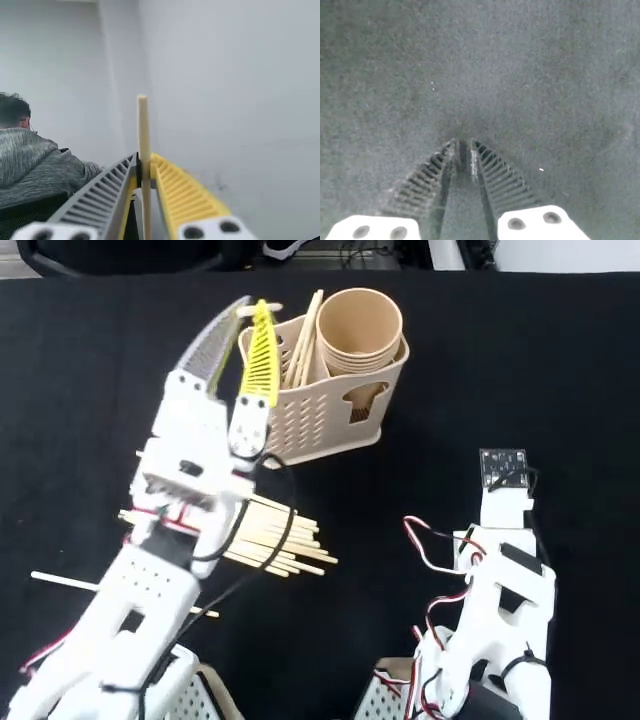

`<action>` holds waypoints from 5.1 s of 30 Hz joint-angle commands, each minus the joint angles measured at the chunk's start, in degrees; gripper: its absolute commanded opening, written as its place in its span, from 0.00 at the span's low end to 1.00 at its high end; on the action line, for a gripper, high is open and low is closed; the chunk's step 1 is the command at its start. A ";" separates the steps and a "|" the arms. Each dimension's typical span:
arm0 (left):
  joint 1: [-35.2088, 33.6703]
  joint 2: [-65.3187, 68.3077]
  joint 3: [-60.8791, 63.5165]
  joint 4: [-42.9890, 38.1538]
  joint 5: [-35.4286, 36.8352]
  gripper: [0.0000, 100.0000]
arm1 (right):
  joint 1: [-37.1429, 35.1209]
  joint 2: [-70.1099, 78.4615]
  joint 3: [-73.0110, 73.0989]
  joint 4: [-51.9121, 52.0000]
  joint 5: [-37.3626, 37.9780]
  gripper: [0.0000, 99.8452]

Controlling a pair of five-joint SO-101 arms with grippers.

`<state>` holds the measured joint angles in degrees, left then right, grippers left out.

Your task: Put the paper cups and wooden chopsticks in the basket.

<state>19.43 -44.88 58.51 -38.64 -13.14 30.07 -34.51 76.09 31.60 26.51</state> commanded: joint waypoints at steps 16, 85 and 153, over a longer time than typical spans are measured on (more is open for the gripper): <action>-5.05 7.47 -2.95 2.64 10.37 0.03 | -0.70 -1.36 0.04 -0.62 0.35 0.05; -38.73 -5.45 -19.56 99.87 27.60 0.28 | -0.70 -1.36 0.04 -0.62 0.09 0.05; -36.00 -17.76 -28.26 99.08 50.29 0.03 | -0.70 -1.45 0.31 -0.53 0.35 0.05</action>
<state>-17.05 -57.89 34.24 60.97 37.05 29.98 -34.51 76.62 31.60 26.51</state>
